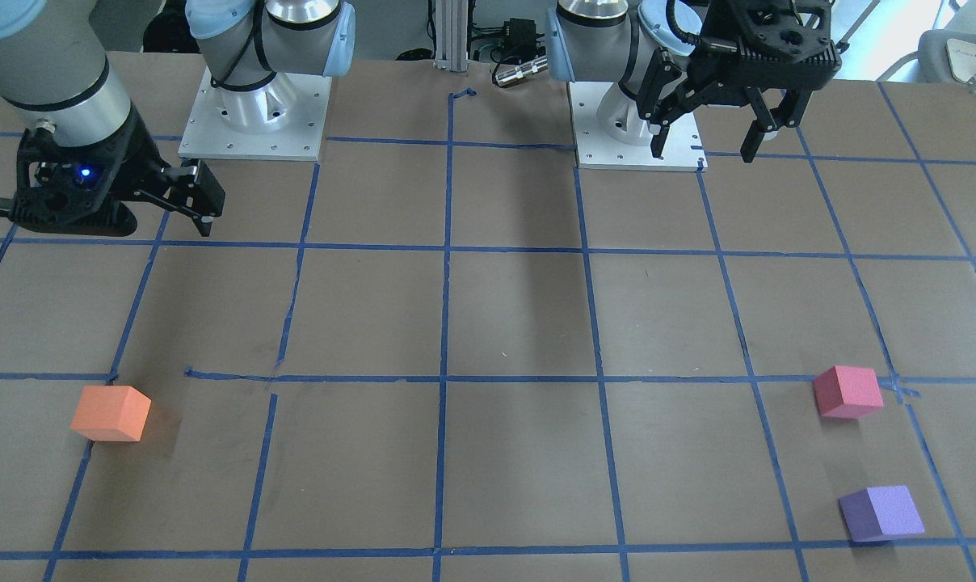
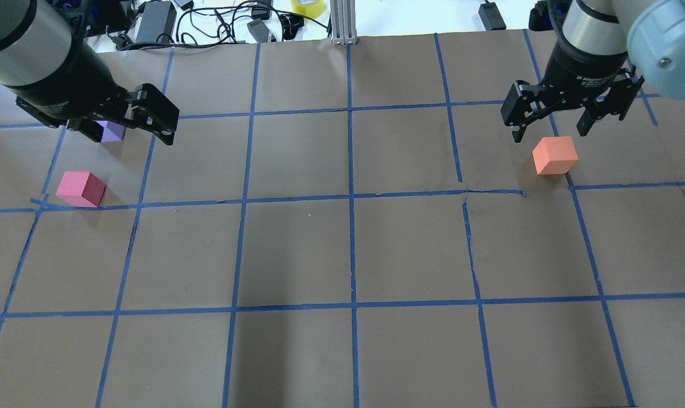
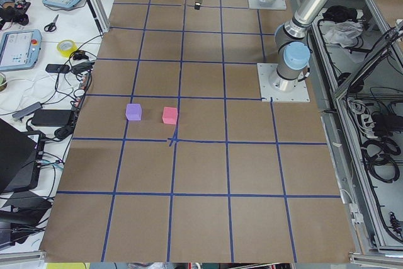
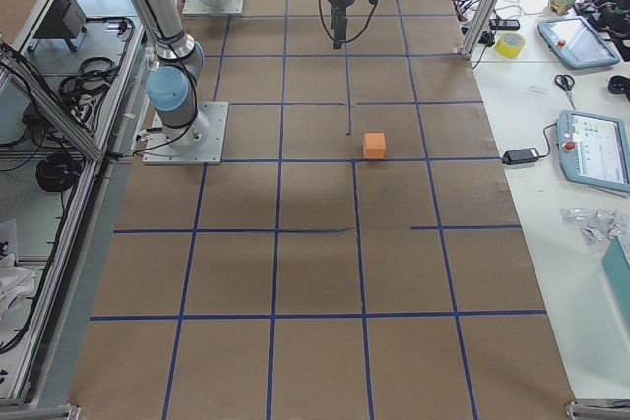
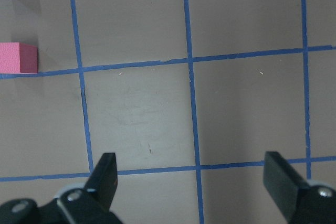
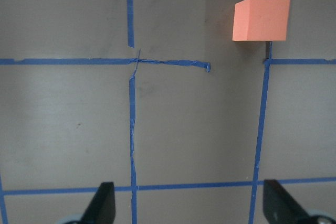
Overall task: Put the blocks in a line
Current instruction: 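Move the right gripper over the orange cube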
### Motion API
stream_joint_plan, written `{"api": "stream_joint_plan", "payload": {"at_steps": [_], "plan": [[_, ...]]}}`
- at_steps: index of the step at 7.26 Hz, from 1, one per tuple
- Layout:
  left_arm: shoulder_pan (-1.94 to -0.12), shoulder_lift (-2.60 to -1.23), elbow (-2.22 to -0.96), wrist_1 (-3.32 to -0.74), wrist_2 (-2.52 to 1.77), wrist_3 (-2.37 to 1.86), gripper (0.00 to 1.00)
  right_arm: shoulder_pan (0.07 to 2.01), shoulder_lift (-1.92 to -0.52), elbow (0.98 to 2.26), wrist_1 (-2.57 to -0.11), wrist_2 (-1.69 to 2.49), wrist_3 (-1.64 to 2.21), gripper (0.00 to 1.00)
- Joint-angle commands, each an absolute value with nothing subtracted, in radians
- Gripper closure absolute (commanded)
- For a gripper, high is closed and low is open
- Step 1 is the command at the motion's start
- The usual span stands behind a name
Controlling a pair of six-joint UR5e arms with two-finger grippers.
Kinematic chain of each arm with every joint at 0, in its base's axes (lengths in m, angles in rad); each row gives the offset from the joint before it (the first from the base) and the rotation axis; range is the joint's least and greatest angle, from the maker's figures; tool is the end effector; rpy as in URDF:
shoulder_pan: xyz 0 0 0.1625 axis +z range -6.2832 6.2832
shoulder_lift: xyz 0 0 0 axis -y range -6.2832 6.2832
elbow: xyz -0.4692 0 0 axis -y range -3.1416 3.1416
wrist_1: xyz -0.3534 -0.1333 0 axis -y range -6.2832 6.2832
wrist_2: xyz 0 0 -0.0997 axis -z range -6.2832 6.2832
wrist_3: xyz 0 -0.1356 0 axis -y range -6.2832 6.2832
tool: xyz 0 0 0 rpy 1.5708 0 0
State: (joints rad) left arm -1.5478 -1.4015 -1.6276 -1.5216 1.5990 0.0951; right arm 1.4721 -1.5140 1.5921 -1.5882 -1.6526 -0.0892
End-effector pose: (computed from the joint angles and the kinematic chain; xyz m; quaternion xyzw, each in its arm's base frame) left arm -0.1204 -0.3952 0.5469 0.0348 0.9960 -0.0798 0.0188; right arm 0.0753 -0.4800 0.4624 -0.0035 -0.9987 -0.0340 0.0378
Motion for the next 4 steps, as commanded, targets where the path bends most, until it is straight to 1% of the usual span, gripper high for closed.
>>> {"api": "stream_joint_plan", "payload": {"at_steps": [1,4], "plan": [[-1.548,-1.402,-1.628,-1.522,1.598,0.095,0.00,1.366,-1.425,1.594,-1.729,-1.652,-0.151,0.00],[-1.548,-1.401,-1.628,-1.522,1.598,0.095,0.00,1.312,-1.301,1.595,-1.868,-1.643,-0.230,0.00]]}}
